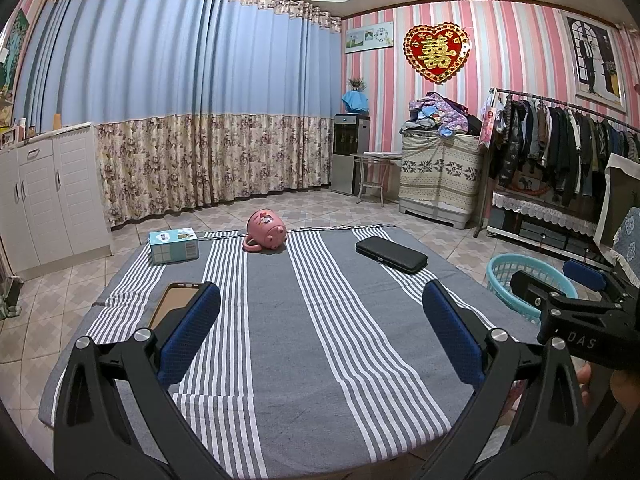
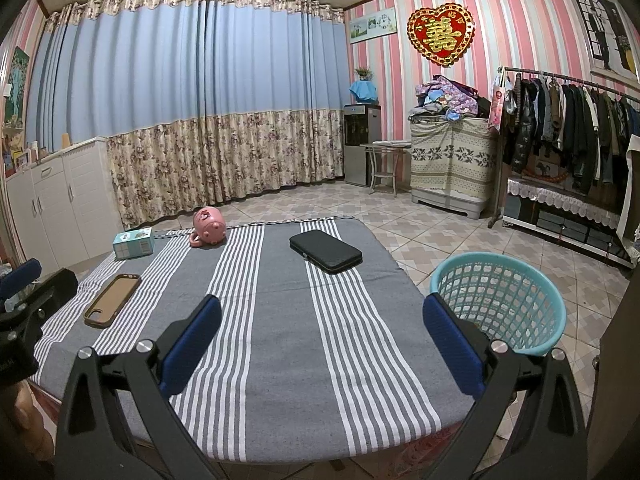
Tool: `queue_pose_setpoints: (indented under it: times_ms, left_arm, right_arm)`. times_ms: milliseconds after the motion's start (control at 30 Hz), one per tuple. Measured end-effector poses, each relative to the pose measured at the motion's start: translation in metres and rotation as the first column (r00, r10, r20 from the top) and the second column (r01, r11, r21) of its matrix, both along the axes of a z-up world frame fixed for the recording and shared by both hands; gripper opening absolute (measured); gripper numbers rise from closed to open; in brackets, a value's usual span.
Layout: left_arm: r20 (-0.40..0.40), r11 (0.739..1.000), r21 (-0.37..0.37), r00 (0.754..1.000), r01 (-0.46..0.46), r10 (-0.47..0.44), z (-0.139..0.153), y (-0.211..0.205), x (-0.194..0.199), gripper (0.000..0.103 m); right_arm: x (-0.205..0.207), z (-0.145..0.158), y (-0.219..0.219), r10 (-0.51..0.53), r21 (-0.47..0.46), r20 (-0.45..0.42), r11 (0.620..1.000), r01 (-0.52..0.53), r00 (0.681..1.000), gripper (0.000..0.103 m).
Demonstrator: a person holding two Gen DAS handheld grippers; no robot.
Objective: Collect trash
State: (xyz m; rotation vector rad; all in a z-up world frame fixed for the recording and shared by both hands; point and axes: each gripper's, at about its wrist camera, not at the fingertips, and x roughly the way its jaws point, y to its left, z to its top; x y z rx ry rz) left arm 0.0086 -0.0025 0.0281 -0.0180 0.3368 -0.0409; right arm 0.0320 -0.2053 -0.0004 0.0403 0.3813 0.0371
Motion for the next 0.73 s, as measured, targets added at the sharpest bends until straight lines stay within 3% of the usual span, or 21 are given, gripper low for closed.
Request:
queue_pose_setpoints:
  times_ms: [733]
  left_arm:
    - [0.002, 1.000, 0.003, 1.000, -0.006, 0.006, 0.014, -0.003, -0.003, 0.098]
  right_arm:
    - [0.000, 0.000, 0.000, -0.001, 0.001, -0.001, 1.000, 0.001, 1.000, 0.098]
